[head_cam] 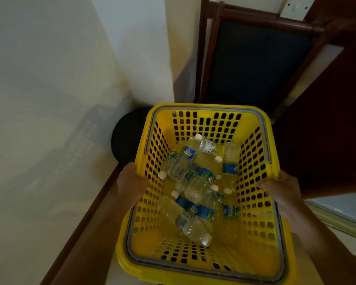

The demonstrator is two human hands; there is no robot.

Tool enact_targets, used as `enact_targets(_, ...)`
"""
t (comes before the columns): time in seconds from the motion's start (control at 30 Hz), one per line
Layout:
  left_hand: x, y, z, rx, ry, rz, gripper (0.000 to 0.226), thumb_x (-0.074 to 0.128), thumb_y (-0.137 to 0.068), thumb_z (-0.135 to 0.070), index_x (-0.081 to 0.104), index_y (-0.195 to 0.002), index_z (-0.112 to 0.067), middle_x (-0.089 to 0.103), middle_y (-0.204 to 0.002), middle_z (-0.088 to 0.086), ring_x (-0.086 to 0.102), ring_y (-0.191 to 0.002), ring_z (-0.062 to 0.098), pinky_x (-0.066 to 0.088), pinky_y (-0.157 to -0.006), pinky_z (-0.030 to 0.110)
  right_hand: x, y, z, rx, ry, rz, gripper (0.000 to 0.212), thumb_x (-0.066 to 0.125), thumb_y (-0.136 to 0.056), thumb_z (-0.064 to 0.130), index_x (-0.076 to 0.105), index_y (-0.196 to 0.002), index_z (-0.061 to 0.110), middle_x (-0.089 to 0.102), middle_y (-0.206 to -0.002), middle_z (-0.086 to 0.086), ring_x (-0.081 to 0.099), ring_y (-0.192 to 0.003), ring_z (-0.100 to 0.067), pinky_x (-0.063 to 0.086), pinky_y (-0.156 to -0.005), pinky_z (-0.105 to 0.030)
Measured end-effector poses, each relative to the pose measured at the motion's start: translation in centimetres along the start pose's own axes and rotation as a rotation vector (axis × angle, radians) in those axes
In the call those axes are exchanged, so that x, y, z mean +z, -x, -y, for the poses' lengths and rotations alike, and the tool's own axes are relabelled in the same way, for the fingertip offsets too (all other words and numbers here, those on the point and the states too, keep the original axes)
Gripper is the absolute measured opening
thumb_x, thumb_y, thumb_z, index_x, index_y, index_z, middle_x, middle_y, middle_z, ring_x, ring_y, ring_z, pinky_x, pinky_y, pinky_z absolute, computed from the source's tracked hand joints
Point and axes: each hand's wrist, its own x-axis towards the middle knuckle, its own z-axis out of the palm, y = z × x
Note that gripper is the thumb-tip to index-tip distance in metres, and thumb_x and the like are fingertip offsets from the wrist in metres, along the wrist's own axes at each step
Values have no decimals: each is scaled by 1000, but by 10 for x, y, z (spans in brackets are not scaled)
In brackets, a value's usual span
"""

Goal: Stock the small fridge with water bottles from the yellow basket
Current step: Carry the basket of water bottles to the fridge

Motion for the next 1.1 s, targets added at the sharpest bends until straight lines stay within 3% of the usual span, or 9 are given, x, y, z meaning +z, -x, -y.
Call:
enact_targets(0.07,0,23,21,-38,12,-11,20,64,-80,-1,56,-92,-15,66,-83,13,65,-60,23,55,-46,33,5,15,-25,-11,4,2,37,77,-69,1,58,-101,-5,63,-86,-26,67,-80,-38,53,-66,-48)
enact_targets(0.2,2,71,78,-107,33,-8,25,65,-82,0,53,-95,-17,64,-85,8,65,-63,22,52,-44,29,20,47,-84,-15,39,25,37,78,-62,7,54,-89,-3,65,-91,-33,67,-76,-45,52,-64,-45)
enact_targets(0.37,15,115,147,-127,17,10,28,62,-79,5,52,-87,-20,63,-77,5,59,-52,16,44,-35,24,25,99,-145,10,58,64,34,74,-76,0,63,-108,-4,65,-84,-19,55,-70,-25,44,-61,-35)
enact_targets(0.43,26,127,178,-162,11,29,28,63,-78,4,54,-87,-21,66,-75,6,61,-51,17,48,-36,25,31,108,-181,43,83,76,40,72,-79,-1,57,-115,-9,64,-91,-26,59,-73,-33,51,-61,-44)
enact_targets(0.53,48,138,216,-181,-45,49,23,65,-78,0,59,-88,-19,68,-73,4,63,-52,15,47,-37,24,43,114,-224,77,102,60,34,74,-72,3,59,-102,-5,66,-100,-31,64,-74,-38,55,-68,-62)
enact_targets(0.7,98,147,264,-216,-112,57,23,63,-77,-1,56,-86,-20,66,-75,4,60,-60,16,43,-44,23,58,95,-288,109,100,66,17,74,-75,2,67,-89,8,70,-80,-13,58,-63,-27,48,-58,-38)
enact_targets(0.87,155,127,300,-231,-116,56,26,64,-78,-1,55,-91,-22,66,-74,3,62,-58,16,44,-44,24,82,53,-340,114,81,61,17,73,-78,1,59,-79,10,58,-67,-6,47,-54,-21,39,-52,-29)
enact_targets(0.97,201,106,325,-214,-106,40,27,67,-79,-3,53,-91,-23,65,-73,1,61,-57,15,43,-43,23,106,16,-374,110,60,9,32,72,-78,0,44,-68,12,48,-62,-8,36,-50,-19,30,-47,-27)
enact_targets(1.1,259,62,354,-177,-101,-5,25,68,-82,-9,50,-85,-27,60,-69,-5,58,-56,9,40,-46,22,152,-40,-419,87,26,-58,35,76,-76,4,42,-67,10,50,-66,-14,37,-52,-22,30,-48,-27)
